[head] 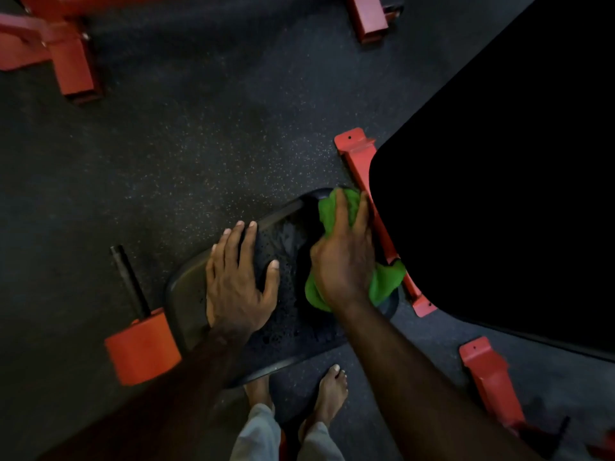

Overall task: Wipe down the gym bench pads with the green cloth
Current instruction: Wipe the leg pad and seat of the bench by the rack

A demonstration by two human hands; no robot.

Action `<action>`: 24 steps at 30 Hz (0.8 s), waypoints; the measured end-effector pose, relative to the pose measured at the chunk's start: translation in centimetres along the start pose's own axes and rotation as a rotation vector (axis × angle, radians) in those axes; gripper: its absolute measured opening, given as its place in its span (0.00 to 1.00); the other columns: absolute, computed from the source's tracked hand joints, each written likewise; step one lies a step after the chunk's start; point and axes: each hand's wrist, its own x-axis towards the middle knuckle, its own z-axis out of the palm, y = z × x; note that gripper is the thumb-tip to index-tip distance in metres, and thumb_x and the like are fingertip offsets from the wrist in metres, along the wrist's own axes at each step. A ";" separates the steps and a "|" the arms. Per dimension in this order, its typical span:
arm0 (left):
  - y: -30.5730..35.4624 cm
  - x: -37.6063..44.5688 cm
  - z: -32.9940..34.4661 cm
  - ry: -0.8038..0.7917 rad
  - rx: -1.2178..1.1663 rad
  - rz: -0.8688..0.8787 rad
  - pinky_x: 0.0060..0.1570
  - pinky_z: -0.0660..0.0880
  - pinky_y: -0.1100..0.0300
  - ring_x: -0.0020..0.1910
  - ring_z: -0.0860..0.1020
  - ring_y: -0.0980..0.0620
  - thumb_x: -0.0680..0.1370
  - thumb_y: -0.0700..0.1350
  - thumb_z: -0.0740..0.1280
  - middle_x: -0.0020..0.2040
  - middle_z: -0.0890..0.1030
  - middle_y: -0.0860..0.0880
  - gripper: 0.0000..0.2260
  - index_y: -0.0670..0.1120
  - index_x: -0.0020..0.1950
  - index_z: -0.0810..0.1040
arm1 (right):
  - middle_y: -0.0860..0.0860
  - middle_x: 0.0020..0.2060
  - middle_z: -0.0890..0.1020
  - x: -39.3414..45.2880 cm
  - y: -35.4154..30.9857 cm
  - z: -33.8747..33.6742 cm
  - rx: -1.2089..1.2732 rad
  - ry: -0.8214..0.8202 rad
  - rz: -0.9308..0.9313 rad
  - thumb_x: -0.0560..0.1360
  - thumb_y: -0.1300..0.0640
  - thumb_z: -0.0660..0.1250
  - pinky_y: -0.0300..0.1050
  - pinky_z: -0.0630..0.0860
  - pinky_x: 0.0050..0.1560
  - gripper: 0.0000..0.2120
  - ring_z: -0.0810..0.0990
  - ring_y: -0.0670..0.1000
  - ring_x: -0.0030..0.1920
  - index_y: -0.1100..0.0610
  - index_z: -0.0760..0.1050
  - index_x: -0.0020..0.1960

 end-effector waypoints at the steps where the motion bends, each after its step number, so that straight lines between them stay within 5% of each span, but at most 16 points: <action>1: -0.1 -0.1 0.0 -0.006 -0.002 0.000 0.78 0.56 0.47 0.82 0.58 0.45 0.82 0.59 0.60 0.82 0.62 0.48 0.31 0.49 0.83 0.60 | 0.60 0.83 0.55 0.9 -1.5 0.3 0.027 0.003 0.022 0.73 0.59 0.66 0.58 0.68 0.75 0.40 0.62 0.63 0.79 0.48 0.57 0.83; 6: -0.1 -0.1 -0.1 -0.008 -0.005 0.013 0.79 0.58 0.45 0.82 0.58 0.45 0.82 0.59 0.59 0.82 0.62 0.47 0.31 0.48 0.83 0.60 | 0.57 0.82 0.57 1.3 -2.7 0.8 -0.060 -0.077 -0.290 0.74 0.59 0.63 0.57 0.57 0.81 0.38 0.54 0.59 0.82 0.47 0.58 0.83; 10: 0.0 -0.1 -0.2 -0.006 -0.031 0.007 0.78 0.58 0.43 0.82 0.58 0.44 0.82 0.60 0.58 0.82 0.62 0.47 0.31 0.48 0.83 0.60 | 0.54 0.83 0.54 -3.4 3.0 -0.2 -0.020 0.010 -0.061 0.73 0.59 0.67 0.58 0.67 0.75 0.44 0.61 0.58 0.80 0.44 0.52 0.84; 13: 0.2 0.1 -0.2 0.006 -0.039 0.018 0.79 0.57 0.44 0.81 0.59 0.44 0.82 0.60 0.59 0.82 0.63 0.46 0.31 0.48 0.83 0.61 | 0.55 0.82 0.57 -6.8 4.4 -0.4 -0.018 0.059 0.042 0.75 0.56 0.65 0.62 0.66 0.75 0.41 0.61 0.59 0.80 0.47 0.52 0.84; 20: 0.0 -0.1 -0.1 0.013 -0.022 0.024 0.78 0.58 0.44 0.81 0.59 0.44 0.83 0.60 0.59 0.82 0.63 0.47 0.31 0.48 0.83 0.61 | 0.58 0.84 0.51 -1.2 -0.3 1.3 -0.098 -0.047 -0.259 0.75 0.54 0.64 0.57 0.55 0.81 0.39 0.52 0.60 0.83 0.48 0.56 0.84; 24: -0.2 -0.1 -0.2 -0.002 -0.028 0.021 0.79 0.57 0.43 0.82 0.58 0.44 0.83 0.60 0.58 0.82 0.63 0.47 0.31 0.48 0.83 0.60 | 0.54 0.83 0.55 -4.6 3.8 0.3 -0.025 0.048 -0.079 0.74 0.57 0.65 0.60 0.64 0.77 0.41 0.60 0.59 0.80 0.46 0.54 0.84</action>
